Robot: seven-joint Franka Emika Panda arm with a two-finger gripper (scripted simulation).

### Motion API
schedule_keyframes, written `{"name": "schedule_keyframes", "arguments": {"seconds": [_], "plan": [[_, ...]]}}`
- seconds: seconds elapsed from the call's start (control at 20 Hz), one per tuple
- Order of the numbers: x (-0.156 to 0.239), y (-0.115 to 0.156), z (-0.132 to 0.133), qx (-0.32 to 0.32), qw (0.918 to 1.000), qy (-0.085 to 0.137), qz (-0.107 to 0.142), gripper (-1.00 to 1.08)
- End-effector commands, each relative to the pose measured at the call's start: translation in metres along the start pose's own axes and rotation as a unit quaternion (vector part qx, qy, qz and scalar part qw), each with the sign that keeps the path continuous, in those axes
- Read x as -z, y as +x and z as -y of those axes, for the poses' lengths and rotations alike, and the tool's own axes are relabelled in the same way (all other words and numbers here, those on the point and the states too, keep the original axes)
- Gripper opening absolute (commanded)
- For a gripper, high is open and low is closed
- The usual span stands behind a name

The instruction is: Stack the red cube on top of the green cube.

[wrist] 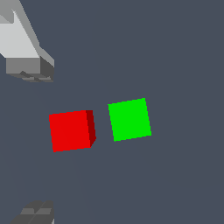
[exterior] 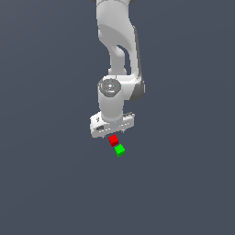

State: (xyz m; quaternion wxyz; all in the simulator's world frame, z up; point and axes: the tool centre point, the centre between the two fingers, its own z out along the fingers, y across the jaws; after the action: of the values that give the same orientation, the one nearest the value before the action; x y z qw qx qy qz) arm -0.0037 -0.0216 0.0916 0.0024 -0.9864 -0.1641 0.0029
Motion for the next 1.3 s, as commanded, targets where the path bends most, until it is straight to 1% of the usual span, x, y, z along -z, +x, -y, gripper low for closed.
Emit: {"name": "schedule_keyframes", "arguments": {"seconds": [0.0,0.35,0.75,1.25], "plan": [[-0.008,0.000,0.000,0.024,0.9997,-0.001,-0.001,1.00],[-0.020,0.001,0.000,0.059,0.9982,-0.003,-0.002,1.00],[-0.024,0.001,0.000,0.061,0.9981,-0.003,-0.002,1.00],[-0.065,0.000,0.000,0.063,0.9980,-0.003,-0.002,1.00]]}}
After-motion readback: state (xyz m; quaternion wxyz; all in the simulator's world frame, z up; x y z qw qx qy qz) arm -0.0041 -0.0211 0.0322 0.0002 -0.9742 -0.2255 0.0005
